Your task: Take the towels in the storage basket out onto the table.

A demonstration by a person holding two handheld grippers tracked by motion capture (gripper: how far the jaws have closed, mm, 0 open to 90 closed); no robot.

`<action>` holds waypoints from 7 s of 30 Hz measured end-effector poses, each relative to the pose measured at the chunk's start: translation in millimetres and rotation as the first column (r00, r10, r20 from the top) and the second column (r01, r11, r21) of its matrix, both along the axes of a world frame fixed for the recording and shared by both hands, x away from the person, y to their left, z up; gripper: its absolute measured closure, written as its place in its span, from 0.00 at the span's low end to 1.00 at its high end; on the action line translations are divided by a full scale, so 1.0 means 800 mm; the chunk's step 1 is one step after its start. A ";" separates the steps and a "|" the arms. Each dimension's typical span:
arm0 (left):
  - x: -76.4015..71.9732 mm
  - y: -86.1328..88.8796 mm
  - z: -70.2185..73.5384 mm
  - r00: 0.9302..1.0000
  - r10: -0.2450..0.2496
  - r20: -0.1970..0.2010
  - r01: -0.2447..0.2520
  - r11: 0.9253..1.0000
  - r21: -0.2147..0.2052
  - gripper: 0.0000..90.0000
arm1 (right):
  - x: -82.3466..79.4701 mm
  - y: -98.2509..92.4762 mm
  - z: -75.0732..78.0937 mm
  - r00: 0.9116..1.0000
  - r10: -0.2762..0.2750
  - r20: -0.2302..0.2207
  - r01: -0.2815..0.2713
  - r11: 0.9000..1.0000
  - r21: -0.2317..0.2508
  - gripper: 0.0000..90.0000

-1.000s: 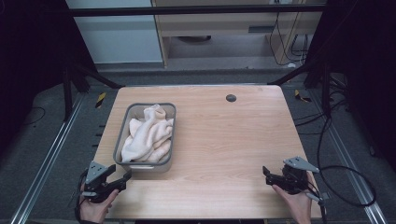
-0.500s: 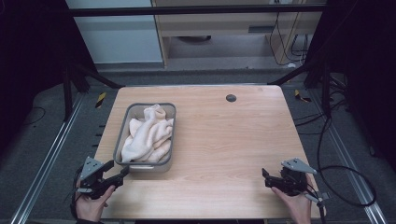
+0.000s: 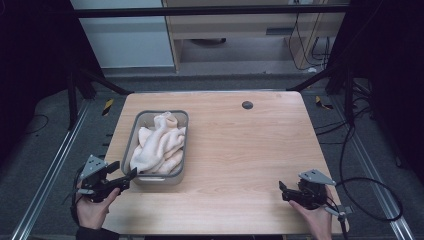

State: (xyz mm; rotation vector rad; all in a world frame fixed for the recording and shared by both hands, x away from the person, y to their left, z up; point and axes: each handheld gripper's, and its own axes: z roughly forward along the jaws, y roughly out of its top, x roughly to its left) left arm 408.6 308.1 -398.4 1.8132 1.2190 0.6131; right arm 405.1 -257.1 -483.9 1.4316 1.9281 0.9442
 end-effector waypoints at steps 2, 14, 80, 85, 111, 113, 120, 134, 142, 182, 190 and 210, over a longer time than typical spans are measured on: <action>0.004 -0.003 0.005 1.000 -0.012 -0.003 0.012 1.000 0.008 0.32 | 0.000 0.000 0.000 1.000 -0.001 -0.001 0.001 1.000 0.000 0.13; 0.034 -0.019 0.030 0.998 -0.057 -0.019 0.057 0.997 0.042 0.30 | 0.000 -0.001 0.000 1.000 -0.001 0.003 0.001 1.000 0.000 0.12; 0.185 -0.077 -0.001 0.912 -0.112 -0.396 0.216 0.949 0.230 0.18 | 0.009 0.001 -0.009 0.998 0.039 -0.044 -0.040 0.999 -0.029 0.10; 0.190 -0.077 -0.011 0.901 -0.105 -0.420 0.220 0.947 0.235 0.18 | 0.010 0.002 -0.011 0.998 0.046 -0.052 -0.048 0.998 -0.038 0.09; 0.194 -0.076 -0.027 0.865 -0.025 -0.501 0.178 0.949 0.261 0.63 | 0.011 0.004 -0.012 0.996 0.058 -0.064 -0.061 0.997 -0.046 0.09; 0.193 -0.077 -0.025 0.869 -0.021 -0.495 0.177 0.946 0.271 0.66 | 0.010 0.004 -0.012 0.996 0.058 -0.064 -0.060 0.997 -0.041 0.09; 0.185 -0.072 -0.013 0.888 -0.019 -0.460 0.149 0.957 0.247 0.69 | 0.010 0.004 -0.012 0.996 0.057 -0.061 -0.060 0.997 -0.044 0.09; 0.164 -0.070 0.041 0.938 -0.031 -0.344 0.112 0.969 0.219 0.70 | 0.010 0.004 -0.011 0.996 0.056 -0.064 -0.059 0.997 -0.040 0.09; 0.155 -0.074 0.078 0.957 -0.053 -0.286 0.117 0.971 0.210 0.70 | 0.010 0.004 -0.012 0.996 0.057 -0.065 -0.060 0.997 -0.043 0.09; 0.114 -0.100 0.174 0.970 -0.164 -0.179 0.200 0.959 0.203 0.70 | 0.010 0.003 -0.011 0.997 0.062 -0.054 -0.065 0.997 -0.045 0.09; 0.104 -0.116 0.183 0.964 -0.207 -0.169 0.241 0.946 0.219 0.70 | 0.009 0.002 -0.010 0.997 0.060 -0.051 -0.062 0.997 -0.041 0.09; 0.088 -0.171 0.193 0.930 -0.320 -0.181 0.356 0.907 0.225 0.70 | 0.008 0.001 -0.008 0.997 0.060 -0.043 -0.062 0.997 -0.044 0.09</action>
